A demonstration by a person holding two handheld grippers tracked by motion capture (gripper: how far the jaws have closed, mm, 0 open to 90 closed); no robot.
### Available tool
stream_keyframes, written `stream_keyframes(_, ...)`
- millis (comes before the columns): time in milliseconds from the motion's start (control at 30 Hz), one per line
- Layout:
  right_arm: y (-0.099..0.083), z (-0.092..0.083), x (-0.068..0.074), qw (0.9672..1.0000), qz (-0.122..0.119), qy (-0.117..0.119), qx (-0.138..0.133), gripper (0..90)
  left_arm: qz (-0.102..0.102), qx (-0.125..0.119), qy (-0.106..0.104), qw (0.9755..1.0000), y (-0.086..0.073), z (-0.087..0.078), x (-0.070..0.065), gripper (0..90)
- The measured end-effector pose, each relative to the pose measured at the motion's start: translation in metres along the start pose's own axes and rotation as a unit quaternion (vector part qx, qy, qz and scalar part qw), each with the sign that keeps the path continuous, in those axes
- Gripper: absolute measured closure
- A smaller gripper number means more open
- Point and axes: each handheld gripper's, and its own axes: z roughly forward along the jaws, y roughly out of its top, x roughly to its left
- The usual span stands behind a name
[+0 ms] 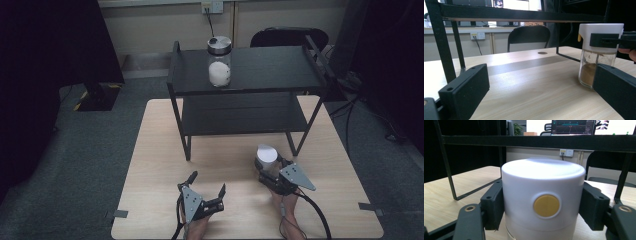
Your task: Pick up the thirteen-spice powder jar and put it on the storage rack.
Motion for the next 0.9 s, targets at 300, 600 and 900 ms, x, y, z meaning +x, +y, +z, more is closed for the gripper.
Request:
stream_keyframes(300,0.008,-0.005,-0.002,1.0,0.005,0.005,-0.004,30.3,0.0,0.0,0.0,1.0,0.0,0.0,0.0,0.6)
stream_keyframes(600,0.019,-0.009,-0.004,0.9999,0.007,0.01,-0.004,30.3,0.0,0.0,0.0,1.0,0.0,0.0,0.0,0.6)
stream_keyframes(900,0.032,-0.017,-0.007,0.9999,0.0,0.014,-0.009,30.4,0.0,0.0,0.0,1.0,0.0,0.0,0.0,0.6)
